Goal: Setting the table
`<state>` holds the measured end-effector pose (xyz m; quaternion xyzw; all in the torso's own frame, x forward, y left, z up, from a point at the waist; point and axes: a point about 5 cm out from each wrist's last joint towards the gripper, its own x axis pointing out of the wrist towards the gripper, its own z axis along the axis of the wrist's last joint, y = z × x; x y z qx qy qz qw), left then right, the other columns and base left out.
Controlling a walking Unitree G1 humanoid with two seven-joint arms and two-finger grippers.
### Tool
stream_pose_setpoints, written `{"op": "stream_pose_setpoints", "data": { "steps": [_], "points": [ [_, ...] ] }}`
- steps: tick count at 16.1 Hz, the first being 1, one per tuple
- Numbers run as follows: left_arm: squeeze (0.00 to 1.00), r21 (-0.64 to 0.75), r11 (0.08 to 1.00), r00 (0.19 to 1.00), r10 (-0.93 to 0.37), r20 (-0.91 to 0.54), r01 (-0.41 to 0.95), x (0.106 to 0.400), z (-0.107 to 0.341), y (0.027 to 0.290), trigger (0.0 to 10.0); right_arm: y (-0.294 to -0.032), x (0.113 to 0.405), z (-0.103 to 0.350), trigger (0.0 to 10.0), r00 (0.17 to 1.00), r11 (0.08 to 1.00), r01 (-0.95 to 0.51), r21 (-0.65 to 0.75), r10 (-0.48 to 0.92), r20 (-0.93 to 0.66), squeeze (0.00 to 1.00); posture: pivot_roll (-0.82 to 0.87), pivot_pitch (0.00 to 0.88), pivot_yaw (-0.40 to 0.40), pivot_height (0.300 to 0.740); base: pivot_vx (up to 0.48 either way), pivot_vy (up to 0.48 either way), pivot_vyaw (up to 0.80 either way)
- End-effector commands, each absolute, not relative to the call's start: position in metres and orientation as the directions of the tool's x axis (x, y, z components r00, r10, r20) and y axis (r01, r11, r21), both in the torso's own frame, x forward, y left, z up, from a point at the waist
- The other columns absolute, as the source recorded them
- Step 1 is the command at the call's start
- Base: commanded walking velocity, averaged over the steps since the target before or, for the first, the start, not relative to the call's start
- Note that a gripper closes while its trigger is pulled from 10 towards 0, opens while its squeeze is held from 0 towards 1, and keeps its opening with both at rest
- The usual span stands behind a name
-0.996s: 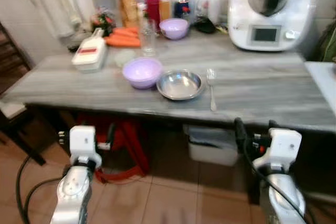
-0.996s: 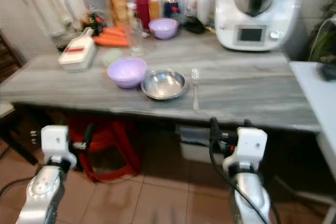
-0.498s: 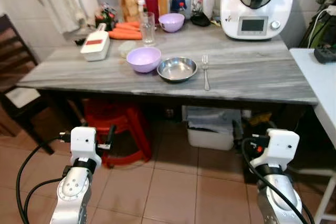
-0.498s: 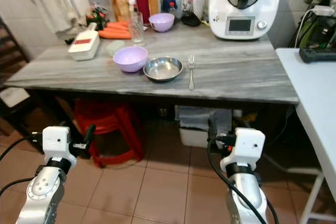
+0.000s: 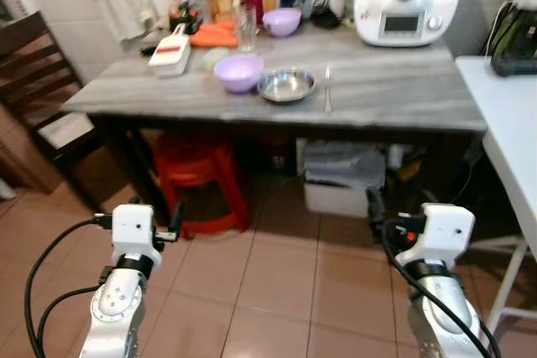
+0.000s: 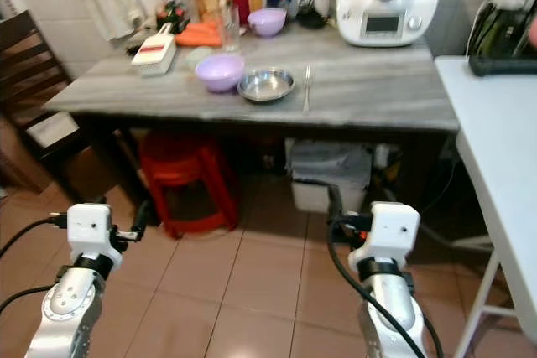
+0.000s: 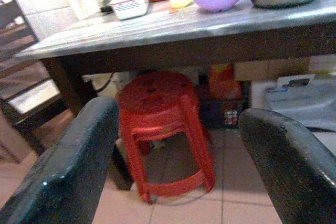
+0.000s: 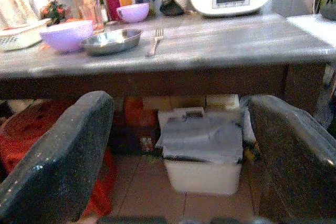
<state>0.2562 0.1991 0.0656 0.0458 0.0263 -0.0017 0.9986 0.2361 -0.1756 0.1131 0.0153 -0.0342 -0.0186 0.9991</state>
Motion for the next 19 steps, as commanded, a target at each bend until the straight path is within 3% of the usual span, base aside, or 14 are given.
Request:
{"op": "stream_pose_setpoints", "data": {
  "steps": [1,3,8,19],
  "points": [
    [0.0,0.103,0.994,0.998,-0.032,-0.046,0.036,0.257,0.068,0.197,10.0,-0.178,0.235,0.113,10.0,0.997,0.999,0.043,0.031,-0.044,0.066,0.0,-0.09,0.0,0.124,0.74,0.0,0.0,0.0],
    [0.0,0.076,0.992,0.995,-0.097,-0.019,0.099,0.257,0.073,0.193,10.0,-0.178,0.235,0.113,10.0,0.997,0.999,0.042,0.03,-0.044,0.065,0.0,-0.09,0.0,0.124,0.74,0.0,0.0,0.0],
    [0.0,0.092,0.988,0.992,-0.121,-0.022,0.123,0.261,0.075,0.189,10.0,-0.178,0.236,0.113,10.0,0.997,0.999,0.044,0.031,-0.046,0.067,0.0,-0.1,0.0,0.129,0.74,0.0,-0.048,0.0],
    [0.0,0.072,0.986,0.989,-0.148,-0.022,0.149,0.264,0.075,0.185,10.0,-0.179,0.239,0.116,10.0,0.996,0.999,0.043,0.024,-0.045,0.073,0.0,-0.11,0.0,0.123,0.74,0.0,-0.398,0.0]
  ]
}}
